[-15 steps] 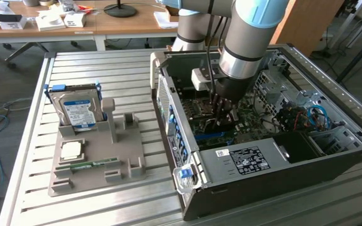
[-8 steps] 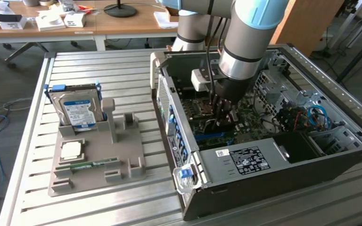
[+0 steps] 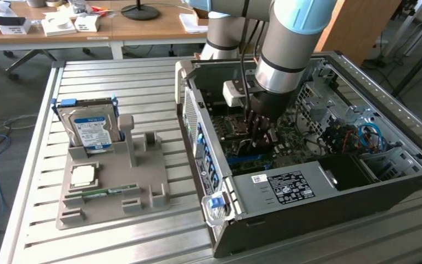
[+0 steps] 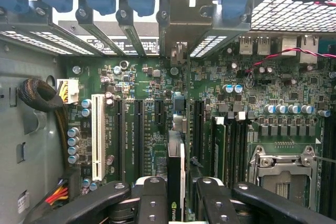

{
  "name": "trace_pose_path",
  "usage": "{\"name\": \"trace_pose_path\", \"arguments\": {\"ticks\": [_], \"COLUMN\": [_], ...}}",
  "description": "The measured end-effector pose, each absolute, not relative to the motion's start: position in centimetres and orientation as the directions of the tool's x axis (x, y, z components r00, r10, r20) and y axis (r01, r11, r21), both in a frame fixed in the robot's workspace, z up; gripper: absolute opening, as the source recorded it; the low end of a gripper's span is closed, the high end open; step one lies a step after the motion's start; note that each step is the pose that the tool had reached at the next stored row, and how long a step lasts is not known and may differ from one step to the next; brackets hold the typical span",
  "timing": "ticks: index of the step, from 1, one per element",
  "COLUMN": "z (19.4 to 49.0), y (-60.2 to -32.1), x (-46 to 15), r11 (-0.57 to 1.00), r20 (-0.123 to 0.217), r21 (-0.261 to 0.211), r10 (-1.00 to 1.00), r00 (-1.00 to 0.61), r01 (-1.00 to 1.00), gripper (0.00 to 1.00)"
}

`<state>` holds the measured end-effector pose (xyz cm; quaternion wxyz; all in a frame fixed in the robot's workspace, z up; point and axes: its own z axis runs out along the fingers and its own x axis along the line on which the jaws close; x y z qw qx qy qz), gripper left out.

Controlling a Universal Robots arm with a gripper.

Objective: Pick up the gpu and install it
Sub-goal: 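Insert the gpu into the slot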

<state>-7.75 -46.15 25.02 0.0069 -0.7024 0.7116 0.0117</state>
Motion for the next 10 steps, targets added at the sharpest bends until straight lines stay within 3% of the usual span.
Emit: {"name": "trace_pose_path", "arguments": {"ticks": [10], "z": [24.69], "y": [-46.15], "x": [-7.75], "r11": [0.013], "r20": [-0.026], "r21": [0.007], "r10": [-1.000], "r00": [-0.013], "r01": [-1.000], "gripper": [0.26]}}
